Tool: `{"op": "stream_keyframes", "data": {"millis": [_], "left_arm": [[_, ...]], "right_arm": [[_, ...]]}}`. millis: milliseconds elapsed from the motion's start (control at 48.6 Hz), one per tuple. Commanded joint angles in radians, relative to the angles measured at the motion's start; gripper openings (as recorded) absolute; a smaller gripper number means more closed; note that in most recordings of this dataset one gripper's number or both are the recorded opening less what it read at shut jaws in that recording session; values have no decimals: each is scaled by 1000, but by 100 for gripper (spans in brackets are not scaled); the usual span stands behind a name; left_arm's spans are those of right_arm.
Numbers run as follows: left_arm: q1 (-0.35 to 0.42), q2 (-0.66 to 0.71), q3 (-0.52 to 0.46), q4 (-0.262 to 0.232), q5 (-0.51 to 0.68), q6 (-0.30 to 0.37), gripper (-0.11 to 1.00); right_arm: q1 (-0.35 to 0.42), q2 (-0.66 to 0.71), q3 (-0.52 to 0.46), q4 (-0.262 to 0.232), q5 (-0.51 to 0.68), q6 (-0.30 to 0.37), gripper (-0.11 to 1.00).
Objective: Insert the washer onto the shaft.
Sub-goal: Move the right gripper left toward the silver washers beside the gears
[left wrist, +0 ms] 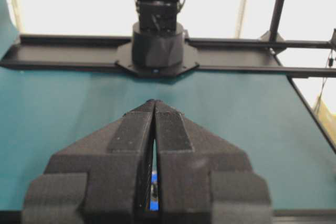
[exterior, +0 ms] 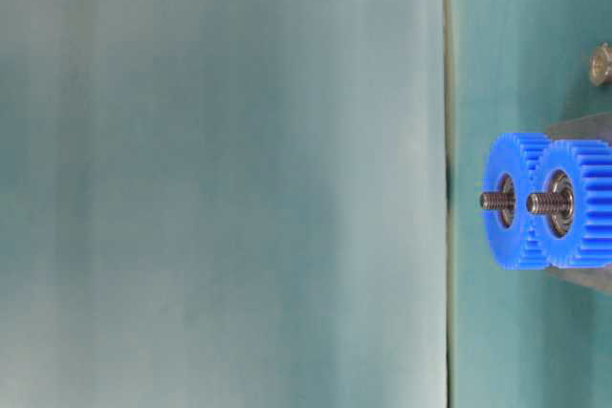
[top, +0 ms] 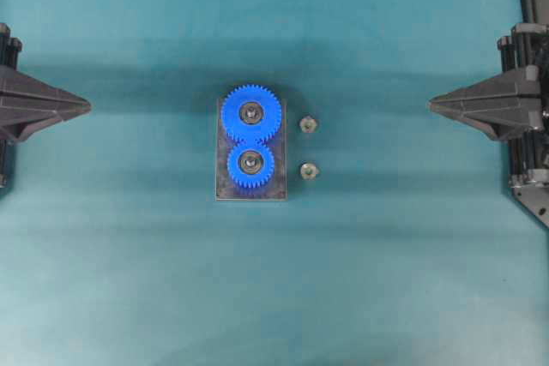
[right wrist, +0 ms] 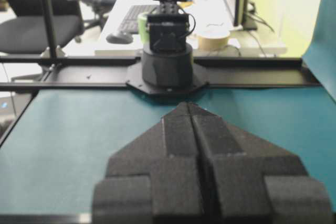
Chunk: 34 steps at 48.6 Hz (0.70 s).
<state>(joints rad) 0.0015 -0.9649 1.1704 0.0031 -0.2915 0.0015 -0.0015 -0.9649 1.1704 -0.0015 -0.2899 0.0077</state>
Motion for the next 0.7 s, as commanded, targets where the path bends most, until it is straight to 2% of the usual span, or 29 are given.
{"op": "stream_keyframes", "data": {"millis": [0,164,391,678], "left_arm": [[-14,18,-2,11,14,-26,0],[-15,54,-55,11,112,-44,0],[-8,143,-129,11,308,-52,0],[-8,322,-199,11,446,-54,0]], "right_arm": [[-2,9,-5,11,-3,5,1],[-6,9,-26,103,112,58,1],[-43,66,-115,104,383,77,1],[-124,337,-256,91,581,72,1]]}}
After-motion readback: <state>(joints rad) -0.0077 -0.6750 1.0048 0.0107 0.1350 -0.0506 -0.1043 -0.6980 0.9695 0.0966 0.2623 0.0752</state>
